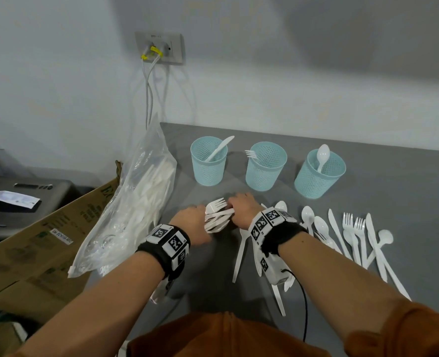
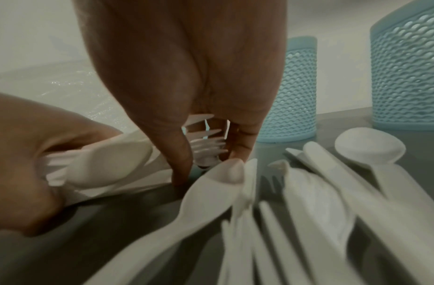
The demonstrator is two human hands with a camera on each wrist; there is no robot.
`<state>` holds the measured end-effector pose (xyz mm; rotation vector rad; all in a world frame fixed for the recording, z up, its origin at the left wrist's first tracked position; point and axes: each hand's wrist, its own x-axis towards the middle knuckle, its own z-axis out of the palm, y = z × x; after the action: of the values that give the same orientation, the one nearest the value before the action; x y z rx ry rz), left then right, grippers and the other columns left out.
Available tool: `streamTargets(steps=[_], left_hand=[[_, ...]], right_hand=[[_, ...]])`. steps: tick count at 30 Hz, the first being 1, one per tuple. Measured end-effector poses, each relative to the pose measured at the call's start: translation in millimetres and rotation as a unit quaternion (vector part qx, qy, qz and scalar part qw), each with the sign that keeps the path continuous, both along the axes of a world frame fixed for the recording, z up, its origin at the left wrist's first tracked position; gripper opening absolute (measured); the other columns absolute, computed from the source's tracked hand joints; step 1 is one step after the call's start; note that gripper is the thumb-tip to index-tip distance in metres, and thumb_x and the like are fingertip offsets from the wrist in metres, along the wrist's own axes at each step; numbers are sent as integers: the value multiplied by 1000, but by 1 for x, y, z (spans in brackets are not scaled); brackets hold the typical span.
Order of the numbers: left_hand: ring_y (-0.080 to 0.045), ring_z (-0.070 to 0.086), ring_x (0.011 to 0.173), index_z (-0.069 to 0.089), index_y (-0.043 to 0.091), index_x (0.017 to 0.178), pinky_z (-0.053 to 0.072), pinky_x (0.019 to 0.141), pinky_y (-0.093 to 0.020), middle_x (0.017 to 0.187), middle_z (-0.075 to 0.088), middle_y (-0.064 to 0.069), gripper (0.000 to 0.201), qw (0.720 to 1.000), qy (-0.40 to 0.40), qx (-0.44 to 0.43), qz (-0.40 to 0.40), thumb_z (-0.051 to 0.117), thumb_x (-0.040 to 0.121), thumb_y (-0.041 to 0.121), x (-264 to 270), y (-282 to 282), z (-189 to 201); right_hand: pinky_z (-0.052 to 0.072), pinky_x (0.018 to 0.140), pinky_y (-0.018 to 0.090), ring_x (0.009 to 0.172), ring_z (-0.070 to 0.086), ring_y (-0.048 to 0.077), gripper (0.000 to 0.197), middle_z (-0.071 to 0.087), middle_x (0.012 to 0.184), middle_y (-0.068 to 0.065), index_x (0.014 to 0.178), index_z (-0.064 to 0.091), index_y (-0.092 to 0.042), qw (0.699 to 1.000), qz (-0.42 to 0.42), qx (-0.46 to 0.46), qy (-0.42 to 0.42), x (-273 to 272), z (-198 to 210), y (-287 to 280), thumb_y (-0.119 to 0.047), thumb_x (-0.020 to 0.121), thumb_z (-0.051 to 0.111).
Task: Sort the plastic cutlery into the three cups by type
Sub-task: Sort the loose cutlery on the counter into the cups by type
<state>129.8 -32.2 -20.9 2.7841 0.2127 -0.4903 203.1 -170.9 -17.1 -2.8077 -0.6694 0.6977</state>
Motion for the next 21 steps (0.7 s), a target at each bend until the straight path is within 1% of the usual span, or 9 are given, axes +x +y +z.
streamTargets(steps=[3, 5, 7, 9, 13, 15, 16, 19, 21], left_hand=[[-29, 62, 100, 51, 12, 112, 43, 74, -29, 108, 64, -9, 38, 1000, 2, 5, -2, 60, 78, 23, 1, 0, 1], [-28, 63, 97, 55, 15, 107, 44, 73, -29, 105, 65, -7, 32, 1000, -2, 6, -11, 57, 76, 23, 1, 2, -2], [-29, 62, 96, 59, 16, 98, 45, 76, -29, 100, 65, -6, 26, 1000, -8, 0, -20, 51, 75, 27, 0, 3, -5], [-30, 60, 99, 61, 15, 95, 45, 83, -32, 99, 64, -8, 33, 998, -41, -16, -41, 40, 75, 33, 1, 5, -10], [-32, 62, 98, 58, 16, 103, 47, 80, -33, 104, 67, -9, 25, 996, -52, -66, -21, 49, 87, 34, 0, 9, -11], [-31, 62, 99, 56, 14, 111, 46, 81, -32, 106, 67, -9, 30, 992, -67, -105, -9, 57, 86, 31, -1, 12, -10], [-29, 64, 94, 56, 14, 113, 46, 78, -29, 102, 68, -8, 32, 987, -84, -137, 1, 60, 85, 28, -3, 13, -8], [-14, 62, 65, 54, 20, 114, 46, 61, -18, 80, 65, 2, 31, 955, -139, -259, 41, 65, 85, 20, -3, 13, -1], [-12, 59, 57, 48, 26, 120, 48, 58, -18, 79, 64, 2, 36, 935, -164, -313, 39, 64, 88, 21, 0, 7, 4]], right_hand=[[36, 99, 34, 122, 38, 26, 32, 55, 123, 6, 120, 53, -16, 999, -25, 38, -16, 1, -1, -6, -9, 89, 49], [39, 97, 36, 122, 38, 25, 31, 56, 122, 4, 119, 53, -18, 996, -47, 68, -23, 1, -2, -11, -11, 89, 49], [41, 98, 38, 122, 36, 26, 28, 53, 123, 5, 116, 55, -17, 996, -46, 75, -31, 0, -4, -14, -16, 89, 51], [40, 100, 38, 123, 33, 26, 30, 46, 125, 6, 117, 54, -17, 993, -54, 93, -47, -1, -4, -15, -20, 87, 55], [38, 101, 32, 123, 45, 22, 51, 37, 135, 5, 132, 40, -17, 968, -101, 223, -45, -5, 9, -16, -14, 85, 58], [36, 101, 28, 119, 49, 19, 54, 38, 138, 3, 138, 36, -20, 951, -112, 288, -30, -7, 23, -16, -11, 88, 55], [36, 103, 28, 117, 50, 18, 52, 40, 137, 2, 138, 37, -20, 939, -116, 323, -27, -8, 31, -15, -10, 89, 52], [35, 104, 23, 118, 48, 11, 39, 47, 134, 0, 133, 50, -17, 895, -100, 433, -32, -13, 56, -9, -9, 95, 45], [33, 105, 21, 121, 46, 7, 34, 51, 133, 0, 129, 55, -16, 880, -75, 467, -42, -14, 71, 0, -12, 97, 46]])
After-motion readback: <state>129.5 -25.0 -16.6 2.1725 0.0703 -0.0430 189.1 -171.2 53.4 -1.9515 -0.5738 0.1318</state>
